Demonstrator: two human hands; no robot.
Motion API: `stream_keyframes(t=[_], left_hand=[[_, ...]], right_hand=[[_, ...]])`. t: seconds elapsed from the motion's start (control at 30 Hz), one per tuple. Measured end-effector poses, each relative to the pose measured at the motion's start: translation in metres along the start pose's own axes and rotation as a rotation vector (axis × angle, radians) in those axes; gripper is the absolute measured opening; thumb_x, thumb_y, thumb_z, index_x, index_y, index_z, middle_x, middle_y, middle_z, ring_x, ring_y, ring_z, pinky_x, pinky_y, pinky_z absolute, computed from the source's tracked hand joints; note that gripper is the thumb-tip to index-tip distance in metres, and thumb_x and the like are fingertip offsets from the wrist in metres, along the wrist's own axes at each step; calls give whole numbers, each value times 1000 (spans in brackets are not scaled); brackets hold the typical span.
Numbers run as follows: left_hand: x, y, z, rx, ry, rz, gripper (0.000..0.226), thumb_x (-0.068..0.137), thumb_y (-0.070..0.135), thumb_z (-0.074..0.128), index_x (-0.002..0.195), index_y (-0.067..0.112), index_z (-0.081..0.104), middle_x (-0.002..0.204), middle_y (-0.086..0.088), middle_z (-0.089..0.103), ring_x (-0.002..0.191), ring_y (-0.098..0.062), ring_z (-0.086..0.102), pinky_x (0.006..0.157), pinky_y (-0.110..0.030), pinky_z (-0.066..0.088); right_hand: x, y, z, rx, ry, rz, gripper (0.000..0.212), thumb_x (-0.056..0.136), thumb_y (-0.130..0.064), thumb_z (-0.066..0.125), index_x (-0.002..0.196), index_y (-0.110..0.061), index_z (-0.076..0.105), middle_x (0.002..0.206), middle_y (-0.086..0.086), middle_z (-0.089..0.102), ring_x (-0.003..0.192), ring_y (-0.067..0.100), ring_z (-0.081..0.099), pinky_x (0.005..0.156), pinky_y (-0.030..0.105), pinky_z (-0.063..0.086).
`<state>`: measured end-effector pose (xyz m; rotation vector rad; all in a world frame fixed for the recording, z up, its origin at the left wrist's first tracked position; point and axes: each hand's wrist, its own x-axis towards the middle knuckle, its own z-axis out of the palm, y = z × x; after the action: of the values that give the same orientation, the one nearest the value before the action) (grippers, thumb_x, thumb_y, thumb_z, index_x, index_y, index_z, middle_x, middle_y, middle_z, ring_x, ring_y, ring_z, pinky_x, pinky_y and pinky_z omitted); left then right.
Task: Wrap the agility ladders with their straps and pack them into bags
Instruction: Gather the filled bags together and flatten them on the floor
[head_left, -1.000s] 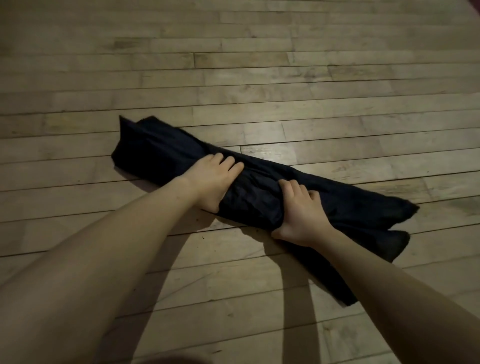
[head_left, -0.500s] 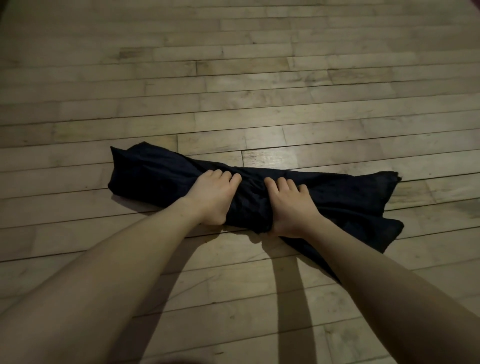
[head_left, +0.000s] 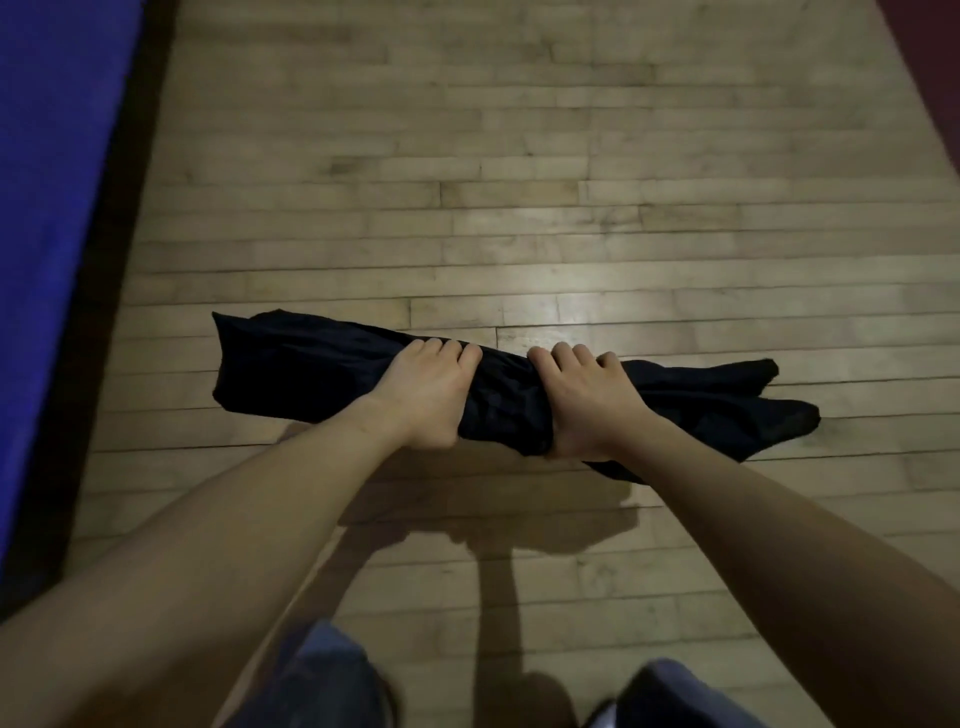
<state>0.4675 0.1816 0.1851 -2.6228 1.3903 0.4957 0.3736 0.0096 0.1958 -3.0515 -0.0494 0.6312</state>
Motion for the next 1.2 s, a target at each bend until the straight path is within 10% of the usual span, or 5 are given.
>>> stream_keyframes(t=[0.53, 1.2], left_hand=[[-259, -41, -449, -23, 116, -254, 73, 64, 40, 76, 119, 14, 37, 115, -2, 53, 103, -22, 53, 80, -28, 37], [-599, 100, -679, 318, 404, -1061, 63, 64, 46, 73, 109, 17, 41, 103, 1, 55, 90, -21, 56, 71, -29, 35]], right_hand=[[-164, -102, -488, -157, 132, -217, 104, 57, -66, 74, 137, -19, 28, 131, 5, 46, 120, 26, 45, 93, 45, 41], [-383, -246, -736, -316, 792, -922, 98, 64, -64, 71, 138, -16, 27, 127, 7, 47, 117, 29, 47, 90, 45, 40]])
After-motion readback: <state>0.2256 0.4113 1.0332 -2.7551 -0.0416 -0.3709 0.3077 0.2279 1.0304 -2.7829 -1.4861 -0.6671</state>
